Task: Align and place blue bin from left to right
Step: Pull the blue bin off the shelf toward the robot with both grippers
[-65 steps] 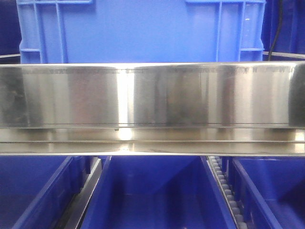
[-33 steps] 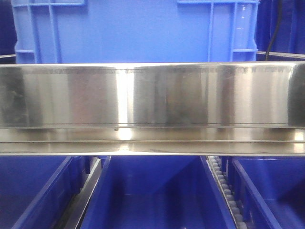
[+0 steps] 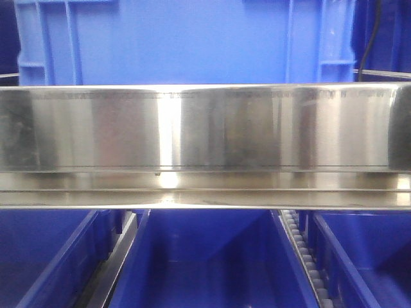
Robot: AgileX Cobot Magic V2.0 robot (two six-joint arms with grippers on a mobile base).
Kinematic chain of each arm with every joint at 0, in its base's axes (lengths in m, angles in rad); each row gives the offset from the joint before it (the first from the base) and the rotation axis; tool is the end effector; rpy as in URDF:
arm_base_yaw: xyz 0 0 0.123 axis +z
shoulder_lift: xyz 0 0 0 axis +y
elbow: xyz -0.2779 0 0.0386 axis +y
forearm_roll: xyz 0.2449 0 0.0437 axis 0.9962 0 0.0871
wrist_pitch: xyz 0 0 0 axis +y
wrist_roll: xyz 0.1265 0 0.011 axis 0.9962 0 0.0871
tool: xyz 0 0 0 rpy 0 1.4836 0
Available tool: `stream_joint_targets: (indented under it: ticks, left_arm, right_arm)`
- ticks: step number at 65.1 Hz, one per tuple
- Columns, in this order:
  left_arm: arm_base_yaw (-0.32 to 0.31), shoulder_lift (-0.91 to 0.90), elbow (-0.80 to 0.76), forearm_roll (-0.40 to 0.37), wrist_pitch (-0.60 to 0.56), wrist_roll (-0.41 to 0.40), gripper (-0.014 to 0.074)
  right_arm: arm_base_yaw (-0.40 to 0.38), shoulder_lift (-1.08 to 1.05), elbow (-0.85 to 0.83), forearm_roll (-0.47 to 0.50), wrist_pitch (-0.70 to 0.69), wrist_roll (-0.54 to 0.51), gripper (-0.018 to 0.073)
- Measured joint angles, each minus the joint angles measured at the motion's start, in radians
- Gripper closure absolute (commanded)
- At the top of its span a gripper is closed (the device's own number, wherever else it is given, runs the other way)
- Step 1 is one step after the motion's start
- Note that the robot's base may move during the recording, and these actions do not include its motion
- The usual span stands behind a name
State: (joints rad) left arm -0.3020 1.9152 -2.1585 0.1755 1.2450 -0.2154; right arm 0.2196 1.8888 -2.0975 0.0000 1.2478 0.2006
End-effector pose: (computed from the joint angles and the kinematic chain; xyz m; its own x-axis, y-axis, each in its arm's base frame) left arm 0.4208 -0.1091 0.3741 -0.7752 0.0782 -0.6268 0.0748 0.9967 0.0319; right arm 0.4174 0.0932 0.3649 -0.8224 0.0206 -0.5685 -0.0551 0.9918 0.1156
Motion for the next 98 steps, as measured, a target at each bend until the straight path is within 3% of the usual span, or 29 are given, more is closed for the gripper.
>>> stream_joint_targets:
  ticks: [22, 45, 98]
  left_arm:
    - [-0.040, -0.149, 0.003, 0.007, 0.028, -0.012, 0.0603]
    - [-0.116, -0.253, 0.003, 0.068, 0.029, -0.070, 0.0605]
    - [-0.125, -0.221, 0.003, 0.103, 0.025, -0.092, 0.0605]
  right_arm:
    - [0.002, -0.108, -0.016, 0.007, 0.047, 0.004, 0.0639]
    - [0.005, -0.169, -0.143, -0.006, 0.071, 0.004, 0.0639]
    - [0.012, -0.172, -0.164, -0.047, 0.072, 0.002, 0.0639]
